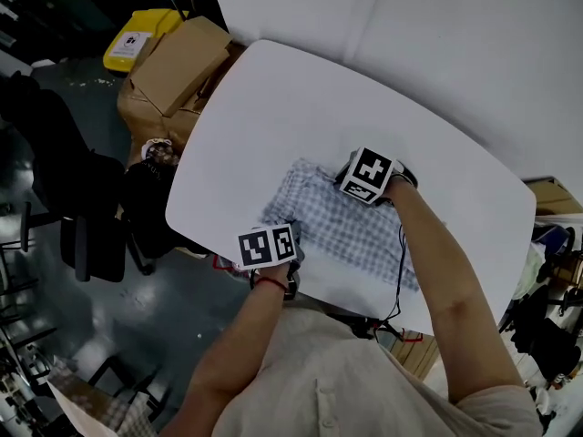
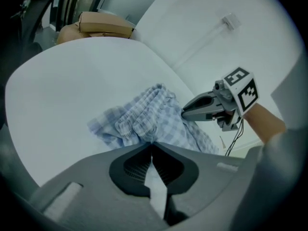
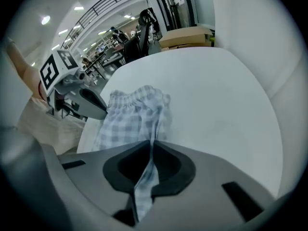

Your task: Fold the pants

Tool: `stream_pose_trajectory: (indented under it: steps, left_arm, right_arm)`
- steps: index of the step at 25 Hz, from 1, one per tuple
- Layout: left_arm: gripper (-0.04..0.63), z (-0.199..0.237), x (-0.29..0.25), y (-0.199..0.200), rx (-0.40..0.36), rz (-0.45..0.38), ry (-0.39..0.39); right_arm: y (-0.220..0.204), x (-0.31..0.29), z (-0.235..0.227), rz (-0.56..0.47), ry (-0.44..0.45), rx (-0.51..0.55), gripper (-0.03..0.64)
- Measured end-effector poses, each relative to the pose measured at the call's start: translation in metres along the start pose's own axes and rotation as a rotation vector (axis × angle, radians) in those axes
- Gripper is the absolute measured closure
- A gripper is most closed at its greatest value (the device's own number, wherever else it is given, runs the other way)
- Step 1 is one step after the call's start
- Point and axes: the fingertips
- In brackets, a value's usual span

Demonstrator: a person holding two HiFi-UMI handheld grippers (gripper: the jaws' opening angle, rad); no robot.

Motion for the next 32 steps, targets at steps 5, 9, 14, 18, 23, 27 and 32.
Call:
stream_pose_trajectory:
  steps: [5,9,14,18,23,27,32]
  left_arm:
    - [0.580,0.001,0.034,0.009,0.003,-0.047,-0.078]
    - [0.580,0.021,0.060,0.023,0.005,-0.086,-0.068]
    - [0.580,0.058,0.044,0.012,0.029,-0.022,-0.027]
    - [0.580,0.058,0.032,0.005,0.032,-0.010,-0.010]
    - [0.578,0.055,0.029,0.004,0.016,-0.010,-0.009]
    - [0.579,0.052,0.027,0.007,0.014,-0.009,-0.011]
    - [0.580,0.049,0.028,0.007,0.018,-0.010,-0.039]
  right_arm:
    - [0.010,0.017,-0.020,0.028,-0.088,0.091,0.585]
    - [0.025,0.024,-0.028,-0.008,-0.090,0.079,0.584]
    - [0.028,-0.001,-0.023,-0.018,-0.089,0.036,0.583]
    - [0.026,0.007,-0.026,-0.059,-0.092,0.011,0.486]
    - [0.061,0.033,0.005,-0.153,0.008,0.165,0.456]
    - [0.088,0.001,0.036,-0.102,0.029,0.307,0.463]
    - [0.090,-0.025,0.034,0.010,-0.017,0.378,0.542]
Point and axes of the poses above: the fingertips, and each gripper's own axes: x backward along the fingers, z to its left, y out of its top, and after that the axes turned 14 degrees about -x, right-handed
